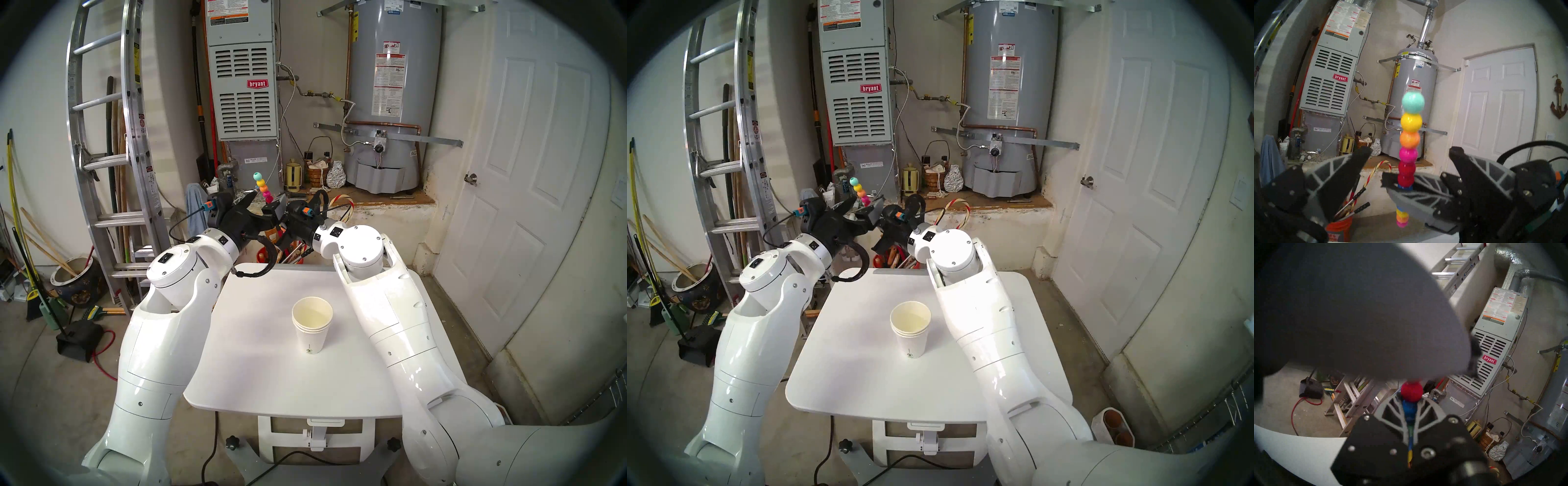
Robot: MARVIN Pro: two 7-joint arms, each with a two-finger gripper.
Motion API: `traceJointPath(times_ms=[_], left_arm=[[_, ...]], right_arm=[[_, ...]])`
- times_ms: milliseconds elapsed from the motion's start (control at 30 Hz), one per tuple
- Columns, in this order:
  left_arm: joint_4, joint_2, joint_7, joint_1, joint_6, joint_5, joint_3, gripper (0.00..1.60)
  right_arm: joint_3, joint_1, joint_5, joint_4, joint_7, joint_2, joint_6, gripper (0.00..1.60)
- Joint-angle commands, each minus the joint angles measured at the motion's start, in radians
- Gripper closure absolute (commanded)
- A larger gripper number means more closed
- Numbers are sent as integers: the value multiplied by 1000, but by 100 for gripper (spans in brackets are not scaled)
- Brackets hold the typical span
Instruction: Switch the marker to another color
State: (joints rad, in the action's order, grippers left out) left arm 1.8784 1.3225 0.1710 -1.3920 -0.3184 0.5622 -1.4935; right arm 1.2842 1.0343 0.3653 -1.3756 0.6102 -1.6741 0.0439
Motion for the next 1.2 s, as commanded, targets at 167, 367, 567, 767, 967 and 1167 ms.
traceJointPath(times_ms=[167, 367, 567, 767, 967, 1167], left_arm=[[26, 30, -39, 27, 35, 3, -21, 0], [70, 34, -32, 13, 38, 50, -74, 0], [99, 28, -29, -17, 42, 64, -105, 0], [95, 29, -49, -37, 70, 44, -140, 0], [71, 25, -72, -56, 87, 6, -145, 0], [48, 22, -85, -74, 93, -13, -158, 0]], right_arm=[[0, -16, -14, -14, -27, -30, 22, 160], [2, -10, -2, 5, -43, -17, 32, 160], [33, -20, 1, 31, -92, -13, 40, 160], [126, 8, -97, -7, -85, -36, 6, 160], [206, 41, -207, -115, -51, -54, -35, 160], [261, 51, -315, -167, 6, -58, -35, 160]])
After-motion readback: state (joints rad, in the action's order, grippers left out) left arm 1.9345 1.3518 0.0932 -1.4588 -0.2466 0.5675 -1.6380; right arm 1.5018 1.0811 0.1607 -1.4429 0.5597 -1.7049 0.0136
